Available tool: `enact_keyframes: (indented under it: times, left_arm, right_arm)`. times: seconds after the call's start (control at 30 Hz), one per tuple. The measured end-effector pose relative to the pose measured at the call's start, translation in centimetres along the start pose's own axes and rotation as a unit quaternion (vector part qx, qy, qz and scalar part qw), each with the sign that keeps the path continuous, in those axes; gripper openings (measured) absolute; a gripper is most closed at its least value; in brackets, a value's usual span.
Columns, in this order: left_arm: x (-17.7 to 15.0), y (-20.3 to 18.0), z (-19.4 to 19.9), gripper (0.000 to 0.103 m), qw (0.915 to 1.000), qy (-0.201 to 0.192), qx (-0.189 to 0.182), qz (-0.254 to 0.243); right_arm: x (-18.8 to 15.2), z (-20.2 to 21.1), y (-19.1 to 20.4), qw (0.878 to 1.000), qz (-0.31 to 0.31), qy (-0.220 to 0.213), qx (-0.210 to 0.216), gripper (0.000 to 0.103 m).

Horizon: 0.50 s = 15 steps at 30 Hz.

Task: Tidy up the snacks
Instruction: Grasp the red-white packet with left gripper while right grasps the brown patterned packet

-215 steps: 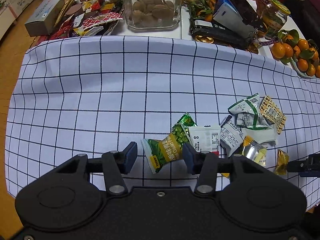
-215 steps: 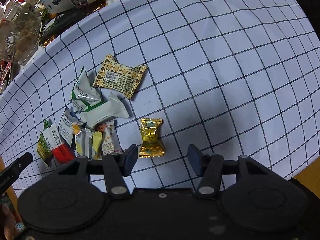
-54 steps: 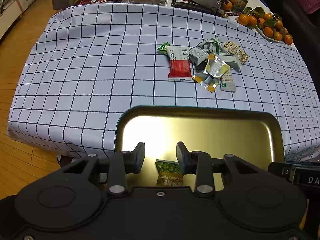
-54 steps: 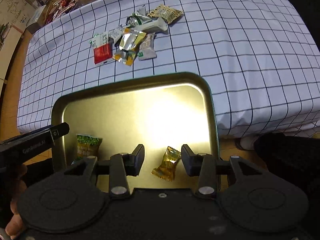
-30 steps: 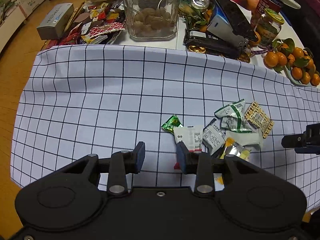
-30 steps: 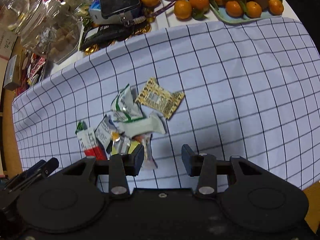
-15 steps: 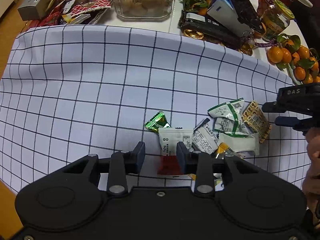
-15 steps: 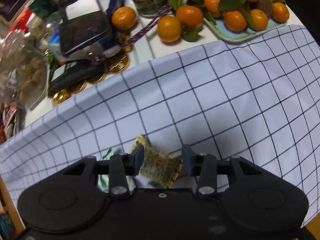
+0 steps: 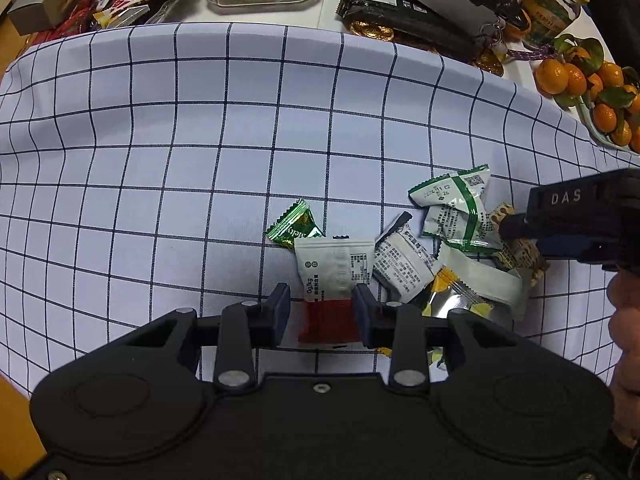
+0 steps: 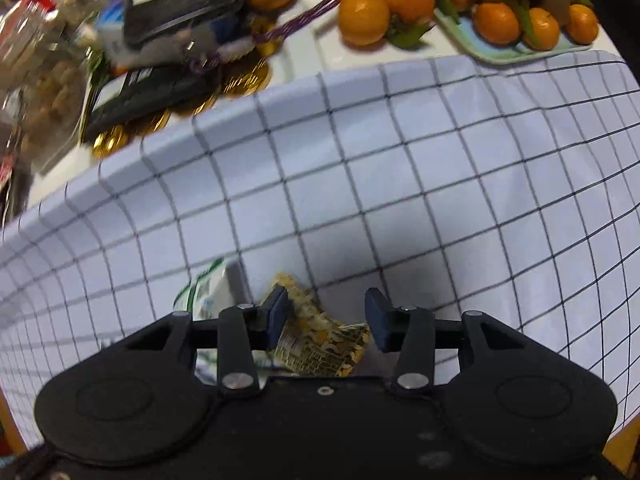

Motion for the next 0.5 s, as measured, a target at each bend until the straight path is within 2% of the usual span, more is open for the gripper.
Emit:
enact_keyframes:
  times: [0.1, 0.17, 0.43, 0.5]
  left_arm:
    - [0.0, -0.1, -0.4, 0.044, 0.9999, 0.002, -0.01, 0.006]
    - [0.0, -0.2, -0.7, 0.044, 0.9998, 0.005, -0.017, 0.011]
    - [0.4, -0.8, -1.8, 0.045, 0.9998, 0.005, -0.01, 0.019]
    - [0.5, -0.8, -1.9, 0.048, 0.9996, 0.006, -0.014, 0.025]
  right_arm:
    - [-1.0, 0.0, 0.3, 1.0, 0.014, 0.019, 0.012, 0.044]
    - [-1.4, 0.7, 0.3, 1.0, 0.016, 0.013, 0.018, 0.044]
    - [-0.6, 3.8, -1.5, 0.998, -0.001, -0.003, 0.055, 0.044]
    - [-0.4, 3.9, -2.0, 0.998, -0.005, 0.001, 0.055, 0.044]
Point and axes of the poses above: each gripper's, at about its wrist camera, not at the fingertips, and z roughly against the way its jaws point, y to its left, x to its top, the point moved 5 cm from there along -z, roughly the way its jaws point, and after that the axes turned 4 degrees about y, right-handed, at the moved point
